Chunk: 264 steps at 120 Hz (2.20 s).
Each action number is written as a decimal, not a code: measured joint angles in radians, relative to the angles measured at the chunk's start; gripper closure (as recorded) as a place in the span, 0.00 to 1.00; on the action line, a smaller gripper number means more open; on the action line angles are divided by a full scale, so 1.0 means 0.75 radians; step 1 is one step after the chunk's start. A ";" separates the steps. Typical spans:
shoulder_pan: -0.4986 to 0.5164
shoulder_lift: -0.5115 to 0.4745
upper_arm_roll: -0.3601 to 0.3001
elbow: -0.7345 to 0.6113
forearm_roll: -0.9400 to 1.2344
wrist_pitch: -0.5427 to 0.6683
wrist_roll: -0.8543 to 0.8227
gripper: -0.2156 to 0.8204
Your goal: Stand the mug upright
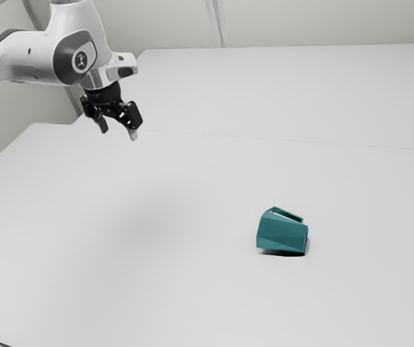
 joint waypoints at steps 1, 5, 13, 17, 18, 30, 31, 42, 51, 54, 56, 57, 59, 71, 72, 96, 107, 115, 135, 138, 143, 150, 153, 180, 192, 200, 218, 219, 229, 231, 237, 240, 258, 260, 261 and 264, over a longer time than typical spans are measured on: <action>0.000 0.000 0.000 -0.001 0.000 0.001 0.000 0.21; 0.001 -0.001 0.000 -0.003 -0.002 0.004 0.002 0.21; 0.001 -0.008 -0.002 -0.021 -0.014 0.013 0.005 0.21; -0.006 -0.020 -0.002 -0.052 -0.032 0.026 0.006 0.21; -0.008 -0.025 -0.002 -0.063 -0.040 0.031 0.006 0.21; -0.033 -0.075 0.000 -0.195 -0.189 0.099 0.012 0.21; -0.035 -0.076 0.000 -0.202 -0.202 0.104 0.012 0.21; -0.054 -0.114 0.000 -0.299 -0.342 0.158 0.019 0.21; -0.071 -0.141 0.001 -0.381 -0.446 0.202 0.025 0.21; -0.077 -0.145 0.001 -0.399 -0.480 0.213 0.028 0.21; -0.080 -0.146 0.001 -0.409 -0.504 0.220 0.031 0.21; -0.082 -0.147 0.001 -0.416 -0.519 0.223 0.033 0.21; -0.085 -0.147 0.001 -0.428 -0.545 0.230 0.036 0.21; -0.107 -0.137 0.001 -0.490 -0.710 0.257 0.065 0.21; -0.109 -0.137 0.001 -0.495 -0.722 0.259 0.068 0.21; -0.159 -0.078 0.002 -0.528 -0.998 0.285 0.162 0.21; -0.190 -0.049 0.002 -0.529 -1.097 0.290 0.213 0.21; -0.222 -0.038 0.002 -0.540 -1.157 0.293 0.249 0.21; -0.295 -0.005 0.002 -0.582 -1.284 0.301 0.327 0.21; -0.300 0.005 0.002 -0.583 -1.304 0.302 0.340 0.21; -0.307 0.020 0.002 -0.583 -1.334 0.304 0.360 0.21; -0.315 0.044 0.002 -0.581 -1.374 0.307 0.387 0.21; -0.317 0.053 0.002 -0.581 -1.392 0.307 0.400 0.21; -0.356 0.126 0.002 -0.580 -1.501 0.330 0.500 0.21; -0.370 0.157 0.002 -0.550 -1.535 0.339 0.544 0.21; -0.382 0.188 0.002 -0.519 -1.550 0.343 0.574 0.21; -0.390 0.287 0.002 -0.427 -1.565 0.347 0.630 0.21; -0.390 0.292 0.002 -0.421 -1.565 0.347 0.633 0.21; -0.393 0.330 0.001 -0.376 -1.562 0.348 0.659 0.21; -0.395 0.335 0.001 -0.372 -1.562 0.349 0.663 0.21; -0.398 0.347 0.000 -0.363 -1.563 0.349 0.677 0.21; -0.399 0.354 0.000 -0.358 -1.564 0.349 0.683 0.21; -0.410 0.399 0.000 -0.306 -1.565 0.350 0.715 0.21; -0.411 0.403 0.000 -0.300 -1.565 0.350 0.718 0.21; -0.412 0.406 0.000 -0.298 -1.565 0.350 0.719 0.21; -0.414 0.411 0.000 -0.291 -1.565 0.350 0.723 0.21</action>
